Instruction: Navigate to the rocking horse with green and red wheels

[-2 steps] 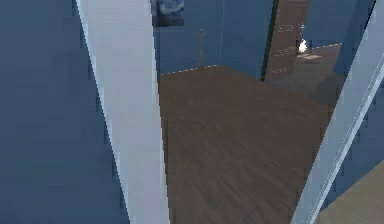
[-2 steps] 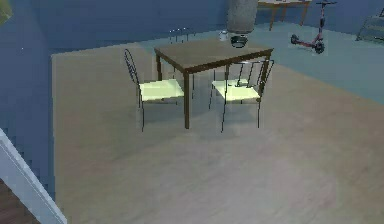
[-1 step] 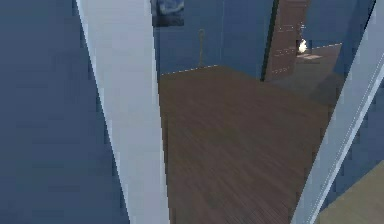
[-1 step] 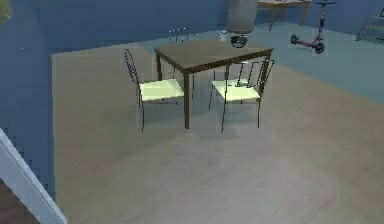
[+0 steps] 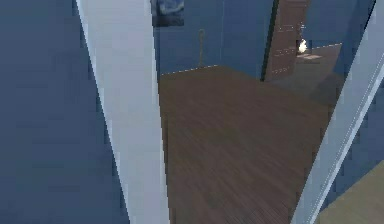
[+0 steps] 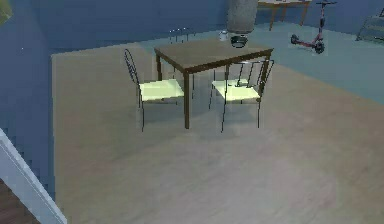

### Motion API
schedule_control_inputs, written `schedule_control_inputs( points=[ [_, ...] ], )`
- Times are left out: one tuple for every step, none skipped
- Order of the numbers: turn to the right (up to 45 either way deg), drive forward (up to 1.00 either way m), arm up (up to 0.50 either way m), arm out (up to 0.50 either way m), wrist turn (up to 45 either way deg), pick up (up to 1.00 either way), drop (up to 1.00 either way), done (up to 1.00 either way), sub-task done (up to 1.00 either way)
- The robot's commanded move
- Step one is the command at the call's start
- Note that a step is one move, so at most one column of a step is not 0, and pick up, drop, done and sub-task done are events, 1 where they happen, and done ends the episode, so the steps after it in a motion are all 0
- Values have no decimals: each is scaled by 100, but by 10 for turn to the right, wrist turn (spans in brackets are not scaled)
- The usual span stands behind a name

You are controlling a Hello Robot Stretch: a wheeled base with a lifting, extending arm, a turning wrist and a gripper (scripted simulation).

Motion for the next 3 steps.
schedule_control_inputs(
  points=[
    [150,0,0,0,0,0,0,0,0],
    [450,0,0,0,0,0,0,0,0],
    [-450,0,0,0,0,0,0,0,0]
  ],
)
